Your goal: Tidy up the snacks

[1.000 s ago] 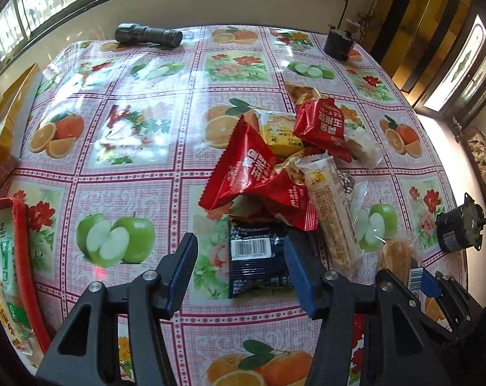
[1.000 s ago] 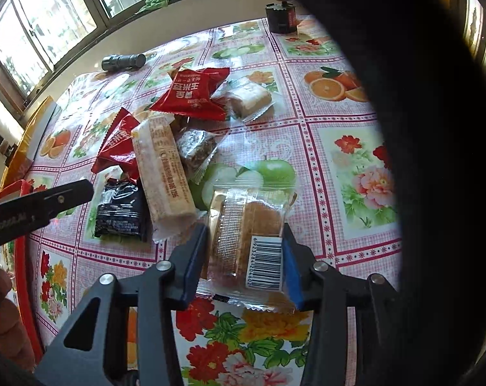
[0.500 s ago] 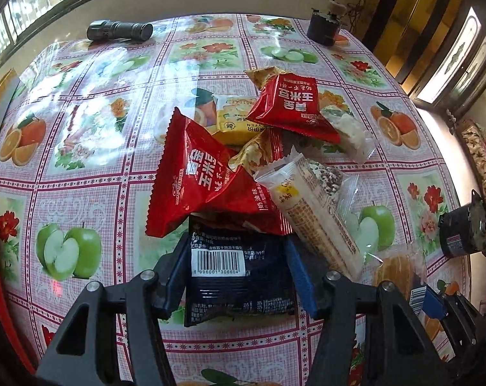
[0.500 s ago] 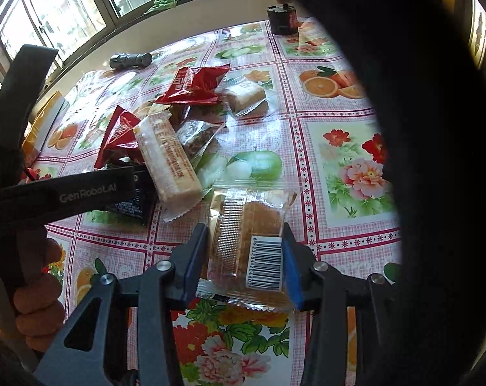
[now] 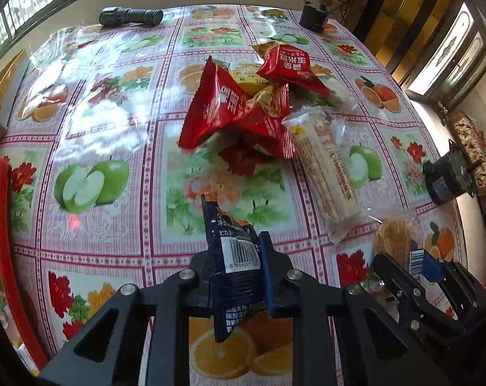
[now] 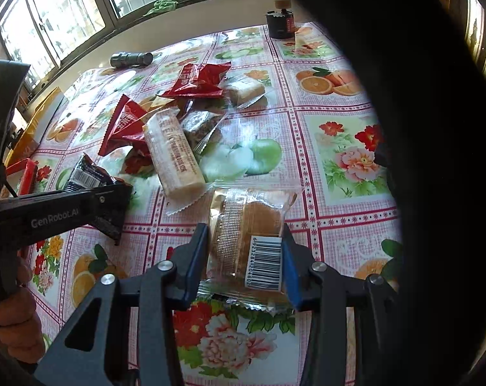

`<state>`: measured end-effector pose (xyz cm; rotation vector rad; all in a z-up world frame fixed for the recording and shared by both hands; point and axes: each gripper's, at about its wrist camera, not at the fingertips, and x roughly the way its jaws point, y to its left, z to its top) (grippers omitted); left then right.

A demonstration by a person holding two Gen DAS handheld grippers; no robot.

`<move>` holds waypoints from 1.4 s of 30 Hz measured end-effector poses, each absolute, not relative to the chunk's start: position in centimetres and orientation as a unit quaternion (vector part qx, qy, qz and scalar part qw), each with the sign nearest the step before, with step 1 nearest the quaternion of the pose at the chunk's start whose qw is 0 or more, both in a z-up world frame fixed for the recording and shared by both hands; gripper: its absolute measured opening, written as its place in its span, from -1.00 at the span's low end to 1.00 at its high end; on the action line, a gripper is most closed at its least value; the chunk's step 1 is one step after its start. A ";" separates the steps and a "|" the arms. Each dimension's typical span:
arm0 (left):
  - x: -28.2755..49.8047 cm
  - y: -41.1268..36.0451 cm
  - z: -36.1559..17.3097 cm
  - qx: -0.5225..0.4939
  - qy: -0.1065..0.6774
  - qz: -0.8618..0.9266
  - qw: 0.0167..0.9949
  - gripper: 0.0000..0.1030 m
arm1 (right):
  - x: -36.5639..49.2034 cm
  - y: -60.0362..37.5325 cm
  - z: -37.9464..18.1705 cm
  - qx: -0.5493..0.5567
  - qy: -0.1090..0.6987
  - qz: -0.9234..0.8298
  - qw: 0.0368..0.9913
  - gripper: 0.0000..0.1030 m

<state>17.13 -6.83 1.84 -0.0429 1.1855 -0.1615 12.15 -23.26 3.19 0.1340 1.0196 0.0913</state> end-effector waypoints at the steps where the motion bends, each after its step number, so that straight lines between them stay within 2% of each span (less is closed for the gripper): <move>1: 16.3 -6.5 1.8 -0.024 0.561 -0.078 0.823 -0.60 | 11.5 -23.2 3.2 0.064 0.488 0.045 0.869 -0.15; 10: 7.5 -3.5 1.7 -0.031 0.567 -0.088 0.818 -0.60 | 3.8 -21.5 3.3 0.058 0.490 0.070 0.867 -0.15; 20: -0.4 -1.3 1.8 -0.022 0.538 -0.058 0.841 -0.60 | -3.2 -19.6 3.5 0.048 0.473 0.074 0.877 -0.15; 26: -2.1 -1.3 1.9 -0.012 0.519 -0.055 0.853 -0.60 | -5.1 -18.3 4.7 0.041 0.440 0.076 0.894 -0.15; 42: -3.5 -1.0 3.9 -0.006 0.479 -0.045 0.877 -0.61 | -5.0 -15.1 5.2 0.037 0.440 0.114 0.890 -0.15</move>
